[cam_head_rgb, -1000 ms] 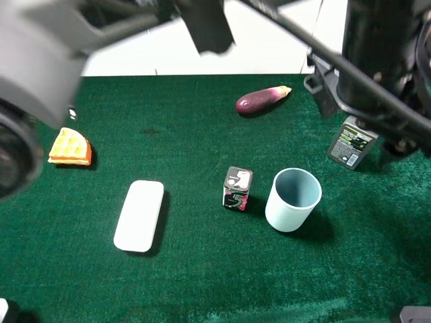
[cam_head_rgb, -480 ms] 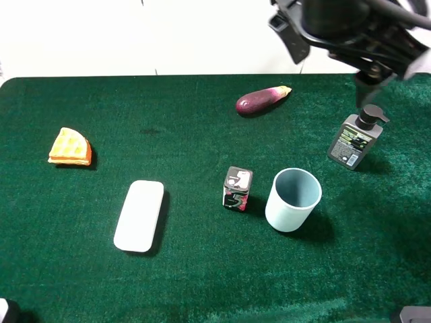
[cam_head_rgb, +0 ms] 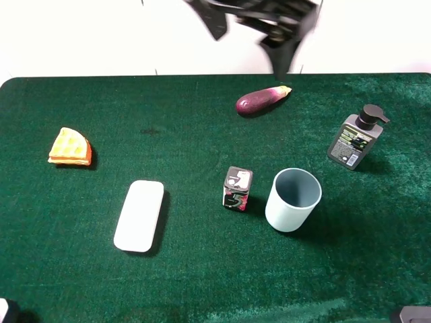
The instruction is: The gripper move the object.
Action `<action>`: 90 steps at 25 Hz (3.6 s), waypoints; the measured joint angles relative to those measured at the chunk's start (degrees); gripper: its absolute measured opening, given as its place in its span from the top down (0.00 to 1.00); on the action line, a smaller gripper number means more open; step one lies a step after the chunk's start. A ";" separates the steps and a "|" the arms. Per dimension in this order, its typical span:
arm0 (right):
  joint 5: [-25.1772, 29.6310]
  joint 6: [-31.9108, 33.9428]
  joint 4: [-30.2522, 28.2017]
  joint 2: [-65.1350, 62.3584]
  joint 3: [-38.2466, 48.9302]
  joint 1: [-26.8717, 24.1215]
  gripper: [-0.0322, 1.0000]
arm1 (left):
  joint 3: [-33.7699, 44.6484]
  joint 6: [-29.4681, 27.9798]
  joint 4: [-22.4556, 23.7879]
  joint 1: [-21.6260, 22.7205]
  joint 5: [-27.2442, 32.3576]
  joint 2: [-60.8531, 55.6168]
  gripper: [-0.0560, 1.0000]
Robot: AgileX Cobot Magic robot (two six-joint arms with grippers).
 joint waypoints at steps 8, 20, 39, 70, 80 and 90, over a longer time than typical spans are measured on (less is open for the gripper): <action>0.00 0.00 0.00 0.00 0.00 0.00 0.31 | 13.77 1.82 0.07 6.69 0.00 -12.54 0.01; 0.00 0.00 0.00 0.00 0.00 0.00 0.31 | 30.58 7.01 0.14 14.99 0.00 -30.71 0.01; 0.00 0.00 0.00 0.00 0.00 0.00 0.31 | 52.70 3.19 2.87 26.49 0.16 -66.85 0.01; 0.00 0.00 0.00 0.00 0.00 0.00 0.31 | 78.19 7.70 -5.12 53.17 -6.12 -106.48 0.01; 0.00 0.00 0.00 0.00 0.00 0.00 0.31 | 78.19 7.89 -5.12 53.17 -6.12 -106.48 0.01; 0.00 0.00 0.00 0.00 0.00 0.00 0.31 | 78.19 7.89 -5.12 53.17 -6.12 -106.48 0.01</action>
